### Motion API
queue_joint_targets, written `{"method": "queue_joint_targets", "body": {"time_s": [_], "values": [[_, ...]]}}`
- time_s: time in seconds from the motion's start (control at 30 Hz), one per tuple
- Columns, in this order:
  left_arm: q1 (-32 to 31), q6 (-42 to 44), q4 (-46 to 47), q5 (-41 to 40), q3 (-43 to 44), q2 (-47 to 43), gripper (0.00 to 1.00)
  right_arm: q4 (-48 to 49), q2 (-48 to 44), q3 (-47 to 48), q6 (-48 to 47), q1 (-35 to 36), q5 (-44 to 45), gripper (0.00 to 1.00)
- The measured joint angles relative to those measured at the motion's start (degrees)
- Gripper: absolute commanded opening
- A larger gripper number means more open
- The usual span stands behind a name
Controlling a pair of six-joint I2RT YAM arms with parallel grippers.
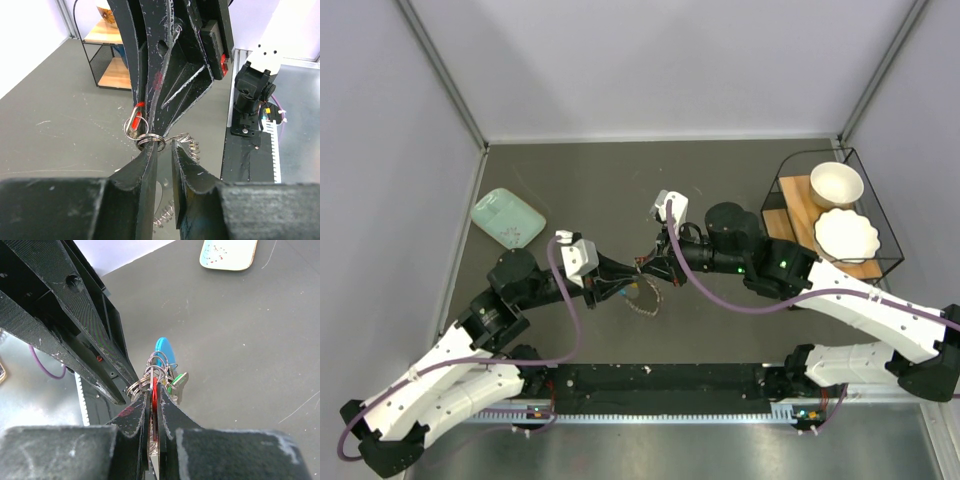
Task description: Remove the keys from the keyring
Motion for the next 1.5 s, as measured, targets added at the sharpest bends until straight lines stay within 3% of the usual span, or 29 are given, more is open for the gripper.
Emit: {"method": "queue_joint_targets", "body": {"time_s": [0.3,0.47,0.6,1.03,1.5], "values": [[0.0,-0.5,0.0,-0.1,0.0,0.3,0.18,0.0,0.0,0.0,0.0,0.0,0.5,0.0],[0.0,-1.9,0.5,-1.4,0.0,1.7,0.12,-0.6,0.1,0.0,0.0,-0.1,1.4,0.0],[0.0,-3.1,0.9,-1.9,0.0,2.5,0.0,-1.1,0.3,0.0,0.0,-0.3,1.6,0.0],[0.0,-7.7,0.1,-6.0,0.0,2.2,0.0,1.2,-0.1,-2.1,-4.5,-0.3,1.9,0.0],[0.0,-11.6,-3.7,-7.6,2.7,4.8,0.0,2.3,-4.2,-7.0,-21.9,2.7,2.0,0.0]]}}
